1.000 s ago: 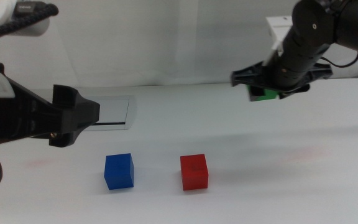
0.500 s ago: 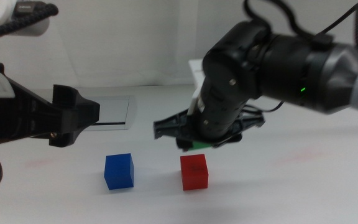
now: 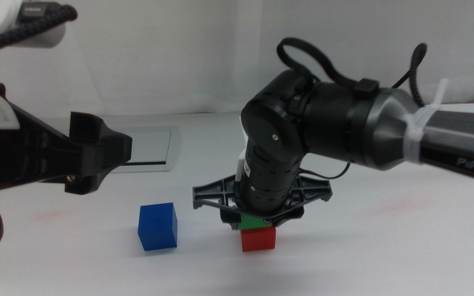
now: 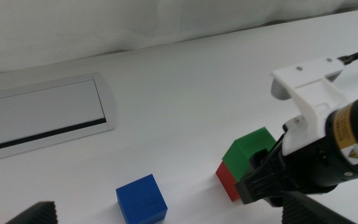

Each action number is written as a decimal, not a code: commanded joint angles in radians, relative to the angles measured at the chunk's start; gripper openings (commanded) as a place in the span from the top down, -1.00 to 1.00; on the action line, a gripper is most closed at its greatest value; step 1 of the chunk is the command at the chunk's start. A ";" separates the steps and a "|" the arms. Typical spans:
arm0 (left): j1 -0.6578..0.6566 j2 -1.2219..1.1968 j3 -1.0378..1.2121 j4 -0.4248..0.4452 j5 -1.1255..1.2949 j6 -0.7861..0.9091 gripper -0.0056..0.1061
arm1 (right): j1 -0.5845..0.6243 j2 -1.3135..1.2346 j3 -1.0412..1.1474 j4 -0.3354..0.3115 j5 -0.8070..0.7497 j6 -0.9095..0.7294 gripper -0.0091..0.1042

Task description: Stack red cubes first, then green, then blue cubes in a specific spot.

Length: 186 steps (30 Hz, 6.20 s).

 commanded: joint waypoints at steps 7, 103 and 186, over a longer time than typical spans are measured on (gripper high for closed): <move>0.001 -0.002 0.004 -0.003 -0.001 -0.001 -0.71 | 0.000 0.056 -0.002 -0.042 -0.009 0.013 0.88; 0.001 -0.002 0.004 0.111 0.045 -0.063 -0.71 | -0.588 -1.110 0.424 0.289 0.112 -0.967 -0.60; -0.066 0.890 0.004 0.289 -0.209 -0.690 -0.43 | -0.588 -1.144 0.454 0.293 0.061 -0.962 -0.60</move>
